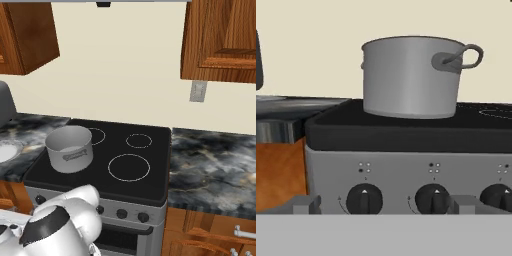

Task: Retrieve the frozen meat and place it in the pot on a burner. Then turn the burner on.

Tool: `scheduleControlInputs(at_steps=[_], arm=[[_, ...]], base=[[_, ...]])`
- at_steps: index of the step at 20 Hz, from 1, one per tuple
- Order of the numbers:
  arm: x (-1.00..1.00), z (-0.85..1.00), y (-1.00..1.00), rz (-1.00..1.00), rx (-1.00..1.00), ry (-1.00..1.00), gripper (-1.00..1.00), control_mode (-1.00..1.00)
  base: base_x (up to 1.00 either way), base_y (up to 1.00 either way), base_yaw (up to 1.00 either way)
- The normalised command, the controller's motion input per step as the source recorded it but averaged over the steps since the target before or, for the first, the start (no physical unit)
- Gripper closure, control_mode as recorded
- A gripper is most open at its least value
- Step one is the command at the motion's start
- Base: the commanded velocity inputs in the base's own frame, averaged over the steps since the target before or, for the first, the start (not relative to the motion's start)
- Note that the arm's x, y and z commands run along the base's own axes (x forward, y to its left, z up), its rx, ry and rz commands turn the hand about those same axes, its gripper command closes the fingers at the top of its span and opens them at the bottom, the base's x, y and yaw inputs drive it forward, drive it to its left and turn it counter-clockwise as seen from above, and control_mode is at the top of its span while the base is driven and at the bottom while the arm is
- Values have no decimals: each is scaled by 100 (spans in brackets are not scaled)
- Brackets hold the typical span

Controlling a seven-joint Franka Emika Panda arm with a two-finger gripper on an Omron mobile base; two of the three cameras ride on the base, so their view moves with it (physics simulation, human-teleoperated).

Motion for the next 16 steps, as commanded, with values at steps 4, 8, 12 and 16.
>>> scheduleControlInputs(at_steps=[4,8,12,16], arm=[[0,-10,27,-4,0,-11,-100,-100],[0,-9,25,0,1,-1,-100,-100],[0,-13,6,0,3,0,-100,-100],[0,-16,0,0,1,0,-100,-100]], base=[[0,0,0],[0,0,0],[0,0,0],[0,0,0]])
